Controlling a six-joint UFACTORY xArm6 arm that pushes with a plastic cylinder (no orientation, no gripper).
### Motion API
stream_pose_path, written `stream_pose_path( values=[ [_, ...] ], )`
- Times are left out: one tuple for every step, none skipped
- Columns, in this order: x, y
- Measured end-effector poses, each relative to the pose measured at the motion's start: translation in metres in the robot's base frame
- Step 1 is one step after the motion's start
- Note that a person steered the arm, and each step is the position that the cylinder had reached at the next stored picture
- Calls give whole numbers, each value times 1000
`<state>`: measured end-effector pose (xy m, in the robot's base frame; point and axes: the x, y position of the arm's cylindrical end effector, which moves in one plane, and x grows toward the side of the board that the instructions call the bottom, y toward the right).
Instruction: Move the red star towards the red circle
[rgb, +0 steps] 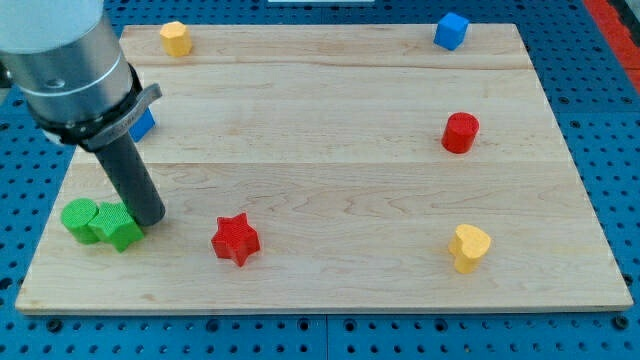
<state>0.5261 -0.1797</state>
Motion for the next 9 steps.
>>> stream_pose_path(
  values=[
    [38,4],
    [59,39],
    [48,67],
    [34,84],
    [9,104],
    [-5,115],
    [-23,109],
    [-34,114],
    [-54,116]
  ],
)
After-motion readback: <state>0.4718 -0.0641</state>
